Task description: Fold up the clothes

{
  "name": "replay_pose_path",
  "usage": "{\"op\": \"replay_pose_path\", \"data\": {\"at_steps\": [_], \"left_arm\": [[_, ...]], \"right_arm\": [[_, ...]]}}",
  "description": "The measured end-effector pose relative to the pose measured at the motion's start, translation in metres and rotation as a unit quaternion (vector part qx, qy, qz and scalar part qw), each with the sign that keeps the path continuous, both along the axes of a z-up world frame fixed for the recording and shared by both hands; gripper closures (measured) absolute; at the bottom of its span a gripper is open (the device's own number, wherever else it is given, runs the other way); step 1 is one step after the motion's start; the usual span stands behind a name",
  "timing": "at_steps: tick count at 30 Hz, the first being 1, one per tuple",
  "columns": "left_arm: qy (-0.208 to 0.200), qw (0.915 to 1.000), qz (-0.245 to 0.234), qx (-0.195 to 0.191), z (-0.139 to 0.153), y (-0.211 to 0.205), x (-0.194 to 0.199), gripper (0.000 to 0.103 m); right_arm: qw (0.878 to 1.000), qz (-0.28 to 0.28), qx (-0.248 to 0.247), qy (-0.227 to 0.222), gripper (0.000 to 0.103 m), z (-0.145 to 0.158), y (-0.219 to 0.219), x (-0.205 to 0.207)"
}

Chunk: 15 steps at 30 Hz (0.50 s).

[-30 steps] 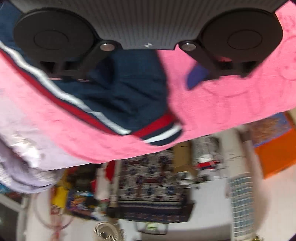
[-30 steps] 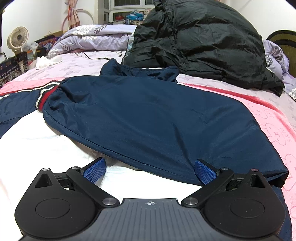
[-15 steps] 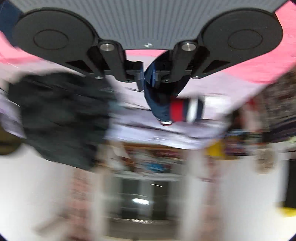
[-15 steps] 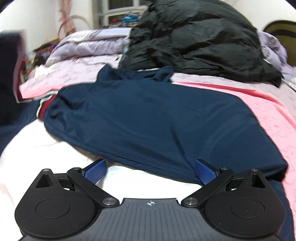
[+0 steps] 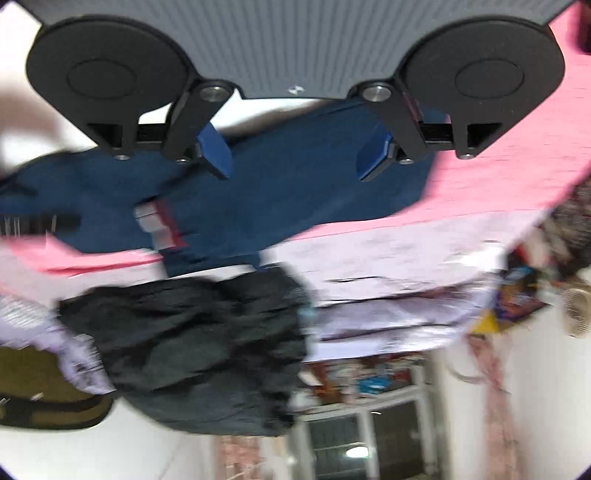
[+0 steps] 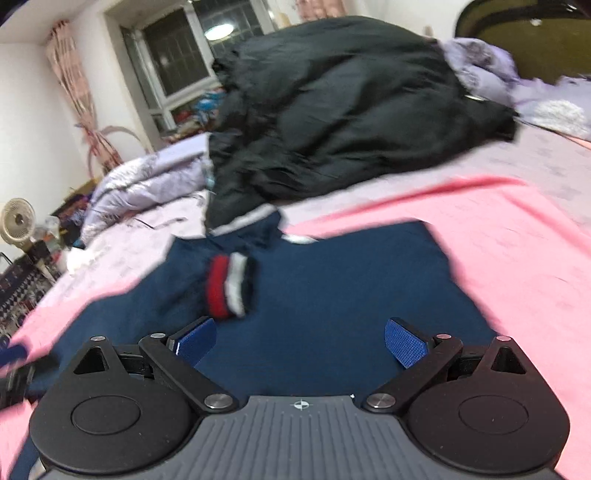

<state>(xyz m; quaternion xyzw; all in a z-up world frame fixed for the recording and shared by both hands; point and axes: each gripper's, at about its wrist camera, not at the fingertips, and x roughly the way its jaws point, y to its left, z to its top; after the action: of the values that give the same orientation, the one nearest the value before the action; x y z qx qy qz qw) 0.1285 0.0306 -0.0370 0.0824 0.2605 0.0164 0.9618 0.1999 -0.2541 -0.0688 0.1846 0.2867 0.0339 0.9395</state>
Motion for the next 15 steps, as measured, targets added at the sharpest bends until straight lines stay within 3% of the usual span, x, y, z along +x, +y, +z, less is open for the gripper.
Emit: {"op": "replay_pose_path", "data": {"at_steps": [2, 6, 7, 8, 10, 11, 13, 15], "left_arm": [[0.014, 0.9987, 0.05, 0.001, -0.003, 0.03, 0.0, 0.025], [0.022, 0.9915, 0.116, -0.056, 0.007, 0.086, 0.004, 0.026], [0.02, 0.99, 0.124, -0.065, 0.009, 0.095, 0.003, 0.026], [0.019, 0.9887, 0.132, -0.07, 0.01, 0.102, 0.003, 0.026], [0.018, 0.9858, 0.147, -0.079, 0.008, 0.111, 0.0, 0.026], [0.016, 0.9849, 0.151, -0.084, 0.007, 0.114, -0.003, 0.026], [0.015, 0.9837, 0.154, -0.092, 0.003, 0.117, -0.008, 0.026], [0.019, 0.9843, 0.147, -0.096, -0.002, 0.115, -0.008, 0.026]], "right_arm": [[0.999, -0.029, 0.039, 0.005, 0.007, -0.008, 0.014, 0.029], [0.989, -0.038, 0.14, 0.039, 0.015, -0.032, 0.037, 0.071], [0.99, -0.038, 0.123, 0.053, 0.039, -0.035, 0.046, 0.08], [0.991, -0.038, 0.107, 0.064, 0.051, -0.037, 0.055, 0.088], [0.993, -0.041, 0.084, 0.076, 0.058, -0.033, 0.067, 0.098], [0.992, -0.029, 0.094, 0.079, 0.076, -0.028, 0.067, 0.099], [0.992, -0.017, 0.105, 0.063, 0.091, -0.01, 0.057, 0.092], [0.996, -0.016, 0.087, 0.025, 0.091, 0.013, 0.041, 0.076]]}}
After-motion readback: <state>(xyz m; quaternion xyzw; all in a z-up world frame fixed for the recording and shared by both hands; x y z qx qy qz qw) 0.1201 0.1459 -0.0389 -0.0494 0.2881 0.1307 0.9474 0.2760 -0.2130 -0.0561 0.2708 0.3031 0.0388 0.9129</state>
